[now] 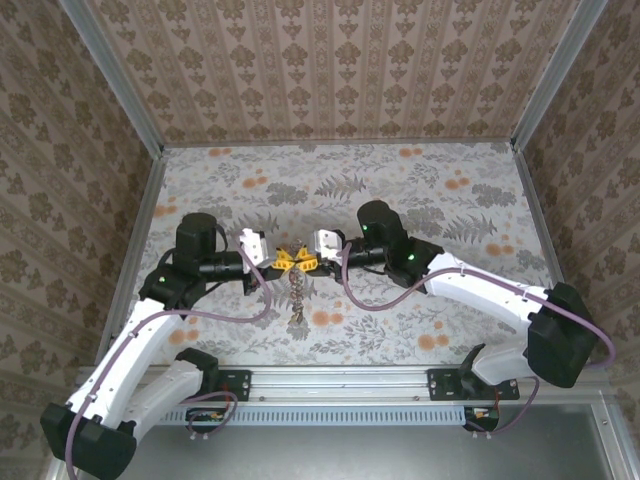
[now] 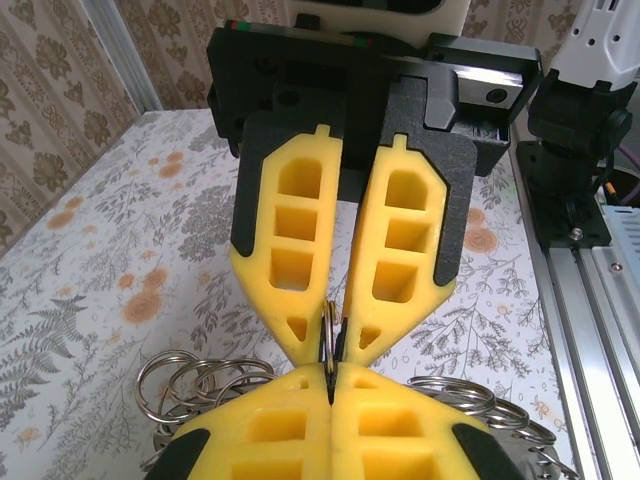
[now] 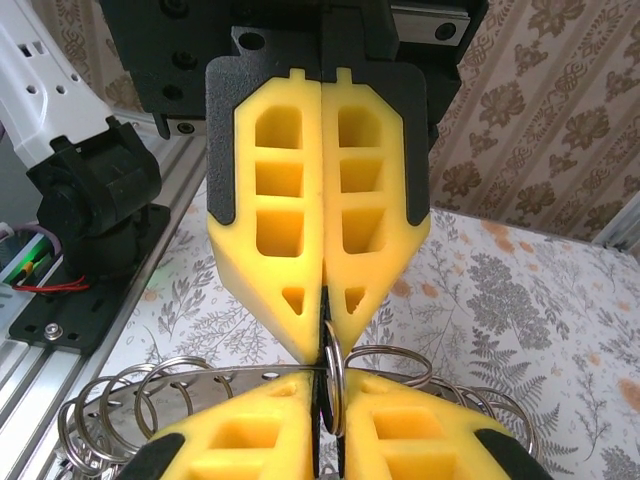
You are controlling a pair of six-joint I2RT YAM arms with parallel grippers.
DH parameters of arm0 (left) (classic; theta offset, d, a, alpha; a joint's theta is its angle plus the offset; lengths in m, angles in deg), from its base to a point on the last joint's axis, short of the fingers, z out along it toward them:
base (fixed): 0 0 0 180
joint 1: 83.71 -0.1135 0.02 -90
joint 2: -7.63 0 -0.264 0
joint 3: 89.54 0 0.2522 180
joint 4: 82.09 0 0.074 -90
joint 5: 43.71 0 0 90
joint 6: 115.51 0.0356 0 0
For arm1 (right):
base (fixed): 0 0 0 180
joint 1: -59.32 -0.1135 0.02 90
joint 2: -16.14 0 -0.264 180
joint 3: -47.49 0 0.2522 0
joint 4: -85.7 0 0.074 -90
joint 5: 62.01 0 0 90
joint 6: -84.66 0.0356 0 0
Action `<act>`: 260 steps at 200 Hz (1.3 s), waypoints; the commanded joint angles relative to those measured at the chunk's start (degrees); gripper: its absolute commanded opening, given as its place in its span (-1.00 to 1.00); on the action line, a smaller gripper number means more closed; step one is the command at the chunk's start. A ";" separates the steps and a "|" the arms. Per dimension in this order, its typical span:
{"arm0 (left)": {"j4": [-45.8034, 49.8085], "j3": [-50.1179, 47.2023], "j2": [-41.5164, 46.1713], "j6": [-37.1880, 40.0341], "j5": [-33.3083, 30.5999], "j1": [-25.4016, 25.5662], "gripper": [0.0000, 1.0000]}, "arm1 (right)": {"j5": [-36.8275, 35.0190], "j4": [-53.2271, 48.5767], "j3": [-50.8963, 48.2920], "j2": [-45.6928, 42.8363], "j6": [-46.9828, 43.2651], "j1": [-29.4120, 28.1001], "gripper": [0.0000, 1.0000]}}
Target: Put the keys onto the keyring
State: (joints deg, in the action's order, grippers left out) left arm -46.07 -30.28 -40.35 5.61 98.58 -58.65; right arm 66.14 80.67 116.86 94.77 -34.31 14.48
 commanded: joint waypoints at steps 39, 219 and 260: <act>-2.35 0.21 1.95 2.64 3.71 0.68 -1.00 | 1.22 1.03 -2.25 -2.42 -1.24 1.21 -0.68; -3.04 -0.44 -0.96 -2.07 2.21 0.69 -0.63 | 6.85 12.41 -3.33 -1.15 7.20 1.84 -1.00; -3.01 0.17 -1.07 -1.33 2.78 0.58 -1.00 | 5.92 7.53 -2.53 -1.23 4.07 1.32 -1.00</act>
State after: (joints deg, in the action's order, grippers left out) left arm -48.61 -30.50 -41.25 3.77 99.59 -58.26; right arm 70.69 88.23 113.19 93.77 -28.96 16.27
